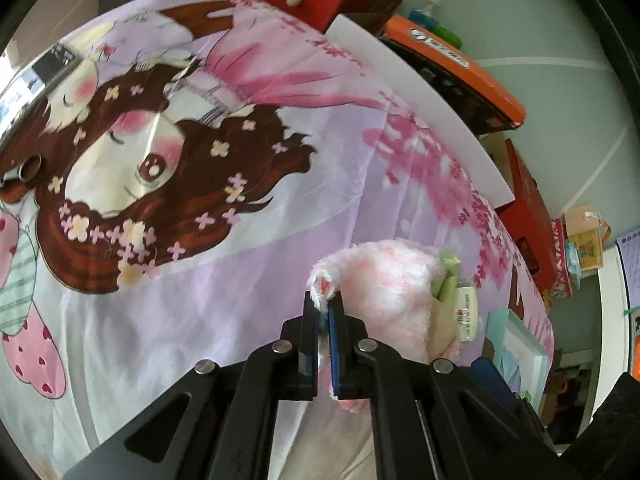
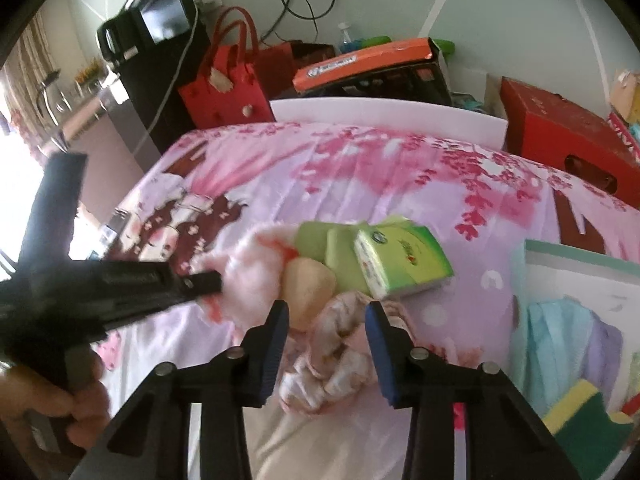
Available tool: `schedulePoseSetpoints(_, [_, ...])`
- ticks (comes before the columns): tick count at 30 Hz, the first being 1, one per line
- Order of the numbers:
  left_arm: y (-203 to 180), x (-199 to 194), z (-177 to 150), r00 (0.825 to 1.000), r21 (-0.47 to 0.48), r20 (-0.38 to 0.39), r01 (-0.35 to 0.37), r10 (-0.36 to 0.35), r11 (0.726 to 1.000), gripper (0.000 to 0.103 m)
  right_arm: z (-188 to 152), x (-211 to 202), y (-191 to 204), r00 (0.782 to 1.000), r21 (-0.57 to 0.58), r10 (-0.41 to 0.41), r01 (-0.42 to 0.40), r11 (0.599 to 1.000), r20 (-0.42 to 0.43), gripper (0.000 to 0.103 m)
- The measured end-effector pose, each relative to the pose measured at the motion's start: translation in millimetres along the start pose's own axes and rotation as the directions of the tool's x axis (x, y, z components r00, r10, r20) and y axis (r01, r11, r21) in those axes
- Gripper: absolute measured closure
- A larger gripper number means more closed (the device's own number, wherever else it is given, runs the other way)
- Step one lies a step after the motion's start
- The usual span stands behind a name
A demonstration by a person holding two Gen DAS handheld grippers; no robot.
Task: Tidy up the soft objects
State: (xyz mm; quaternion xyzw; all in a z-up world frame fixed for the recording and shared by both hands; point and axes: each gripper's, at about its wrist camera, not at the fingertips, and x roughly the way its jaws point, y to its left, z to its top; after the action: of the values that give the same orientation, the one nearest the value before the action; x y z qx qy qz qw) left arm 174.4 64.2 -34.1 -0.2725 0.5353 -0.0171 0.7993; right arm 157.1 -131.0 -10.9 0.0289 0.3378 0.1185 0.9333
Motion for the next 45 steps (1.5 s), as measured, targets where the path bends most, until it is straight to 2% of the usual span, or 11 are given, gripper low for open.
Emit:
schedulePoseSetpoints(5, [-0.9,1.0,0.4,1.000,-0.005,-0.008,-0.003,0.003,1.000,0.099,6.9,4.7,8.9,0.999,-0.011,0.041,-0.041,0.999,0.017,0.061])
schedulePoseSetpoints(8, [1.3,1.8,2.0,1.000,-0.022,-0.017,0.007,-0.008,1.000,0.099,11.3,14.0,11.3,0.999,-0.007,0.039,-0.039,0.999,0.005,0.066])
schedulePoseSetpoints(20, [8.6,6.8,2.7,0.999,-0.061,-0.042,0.006,-0.009,0.998,0.098,10.7,39.4,-2.0,0.998,0.056,0.023,-0.020,0.998,-0.051,0.066])
schedulePoseSetpoints(26, [6.9,8.0,1.7,0.999,-0.054,-0.047,-0.002,-0.001,0.999,0.098,12.0,37.6,-0.6,0.997,0.059,0.055,-0.052,0.997,-0.050,0.066])
schedulePoseSetpoints(30, [7.7,8.8,2.2,0.999,-0.070,-0.050,0.009,-0.012,0.997,0.098,14.4,30.1,3.8,0.994,0.056,0.111,-0.110,0.992,-0.023,0.066])
schedulePoseSetpoints(32, [8.0,9.3,2.6,0.998,-0.077,-0.055,0.013,-0.017,0.997,0.096,14.9,26.7,5.2,0.991,0.057,0.132,-0.131,0.990,-0.012,0.069])
schedulePoseSetpoints(36, [10.3,7.6,2.9,0.998,-0.093,-0.058,0.013,-0.018,0.996,0.076,14.6,27.2,8.5,0.988,0.059,0.154,-0.153,0.987,-0.013,0.075])
schedulePoseSetpoints(39, [14.2,1.6,4.1,0.999,-0.123,-0.043,0.028,-0.033,0.992,0.060,12.4,31.4,9.1,0.989,0.053,0.142,-0.140,0.989,-0.029,0.075])
schedulePoseSetpoints(42, [13.1,-3.1,6.6,0.999,-0.119,-0.020,0.028,-0.030,0.993,0.055,9.7,38.5,7.9,0.989,0.064,0.137,-0.134,0.989,-0.052,0.075])
schedulePoseSetpoints(45, [8.2,-1.2,7.2,0.998,-0.104,-0.024,0.050,-0.052,0.993,0.054,9.6,38.0,8.0,0.989,0.059,0.143,-0.141,0.988,-0.042,0.084])
